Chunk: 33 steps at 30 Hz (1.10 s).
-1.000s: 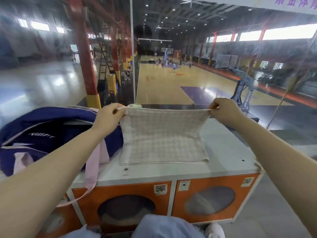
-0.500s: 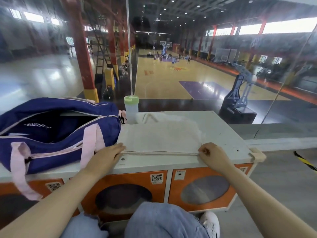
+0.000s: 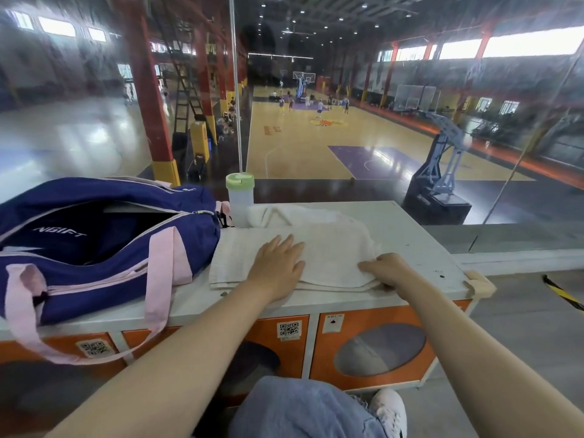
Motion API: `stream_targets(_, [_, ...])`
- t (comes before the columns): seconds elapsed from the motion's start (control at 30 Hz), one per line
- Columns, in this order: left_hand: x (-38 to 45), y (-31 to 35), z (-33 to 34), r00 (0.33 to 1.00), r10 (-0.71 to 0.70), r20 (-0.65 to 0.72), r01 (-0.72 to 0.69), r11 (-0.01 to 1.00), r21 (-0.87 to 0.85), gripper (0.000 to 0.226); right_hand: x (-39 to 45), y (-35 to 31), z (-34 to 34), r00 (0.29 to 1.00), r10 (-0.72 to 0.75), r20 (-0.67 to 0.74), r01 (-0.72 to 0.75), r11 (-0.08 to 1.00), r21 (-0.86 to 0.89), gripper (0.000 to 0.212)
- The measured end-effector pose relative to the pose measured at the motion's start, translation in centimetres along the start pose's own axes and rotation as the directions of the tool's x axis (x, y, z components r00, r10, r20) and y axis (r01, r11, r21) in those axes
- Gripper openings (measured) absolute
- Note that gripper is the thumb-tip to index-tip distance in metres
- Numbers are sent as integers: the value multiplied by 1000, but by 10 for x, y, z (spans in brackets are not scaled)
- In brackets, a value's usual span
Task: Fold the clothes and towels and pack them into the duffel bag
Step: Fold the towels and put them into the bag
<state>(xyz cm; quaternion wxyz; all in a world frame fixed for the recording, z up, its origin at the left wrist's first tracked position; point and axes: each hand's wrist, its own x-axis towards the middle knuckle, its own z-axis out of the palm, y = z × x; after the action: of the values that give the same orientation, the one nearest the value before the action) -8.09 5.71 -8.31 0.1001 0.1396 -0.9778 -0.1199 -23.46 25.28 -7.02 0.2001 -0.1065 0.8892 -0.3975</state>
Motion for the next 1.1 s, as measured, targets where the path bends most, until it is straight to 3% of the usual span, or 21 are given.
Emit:
stream_targets(0.13, [23, 11, 19, 990, -56, 128, 37, 989, 145, 61, -9, 1, -11, 997, 27, 78, -40, 984, 175, 30])
stream_targets(0.27, [22, 16, 39, 977, -82, 199, 60, 991, 117, 66, -19, -1, -26, 991, 20, 134, -72, 916, 394, 22])
stream_targets(0.37, [21, 23, 44, 978, -56, 202, 37, 994, 99, 65, -31, -17, -31, 991, -53, 121, -5, 900, 437, 16])
stream_targets(0.43, [19, 25, 37, 977, -27, 210, 27, 1000, 2, 63, -41, -37, -33, 991, -109, 75, 68, 908, 413, 16])
stream_targets(0.5, [16, 22, 20, 988, -4, 153, 40, 971, -235, 57, -53, -59, -37, 984, -174, 49, 142, 913, 383, 14])
stream_targets(0.57, [9, 11, 3, 998, -58, -25, 40, 888, -457, 50, -67, -84, -40, 967, -249, 48, 223, 925, 308, 7])
stream_targets(0.67, [-10, -17, -20, 948, -260, -183, 82, 755, -650, 41, -73, -119, -30, 940, -336, 62, 327, 937, 124, 23])
stream_targets(0.8, [-28, -60, -31, 811, -585, -19, 330, 483, -811, 31, -78, -157, 12, 890, -438, 130, 449, 890, -76, 20])
stream_targets(0.9, [-32, -82, -26, 704, -674, 222, 391, 108, -914, 50, -84, -180, 57, 861, -471, 190, 504, 840, -201, 13])
stream_targets(0.97, [-35, -86, -26, 692, -667, 276, 400, 35, -916, 61, -85, -187, 89, 853, -473, 222, 517, 826, -226, 12])
stream_targets(1.1, [-40, -87, -25, 717, -636, 284, 357, -15, -934, 50, -84, -179, 152, 843, -498, 203, 538, 786, -306, 24])
